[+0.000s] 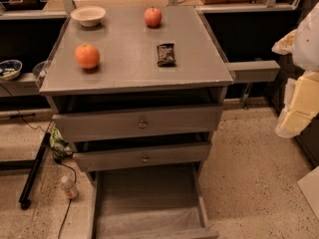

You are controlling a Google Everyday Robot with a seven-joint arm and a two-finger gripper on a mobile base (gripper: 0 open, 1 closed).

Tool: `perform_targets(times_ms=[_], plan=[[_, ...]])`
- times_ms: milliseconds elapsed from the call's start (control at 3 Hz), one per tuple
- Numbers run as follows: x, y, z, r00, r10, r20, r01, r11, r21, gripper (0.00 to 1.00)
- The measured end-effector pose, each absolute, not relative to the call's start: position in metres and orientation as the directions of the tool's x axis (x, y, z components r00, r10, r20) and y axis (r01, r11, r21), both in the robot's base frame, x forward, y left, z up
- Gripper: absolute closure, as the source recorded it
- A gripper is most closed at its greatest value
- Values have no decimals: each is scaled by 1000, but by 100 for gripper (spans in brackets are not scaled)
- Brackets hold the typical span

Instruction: Place orange into bottom drawer

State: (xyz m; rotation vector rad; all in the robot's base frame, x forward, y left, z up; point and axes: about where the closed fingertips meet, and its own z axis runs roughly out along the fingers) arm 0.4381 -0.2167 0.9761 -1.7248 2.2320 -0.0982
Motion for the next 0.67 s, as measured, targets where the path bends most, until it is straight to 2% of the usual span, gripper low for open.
perform_targets(times_ms=[667], plan=[[445, -211, 980, -201, -950, -239, -934, 259, -245, 0]])
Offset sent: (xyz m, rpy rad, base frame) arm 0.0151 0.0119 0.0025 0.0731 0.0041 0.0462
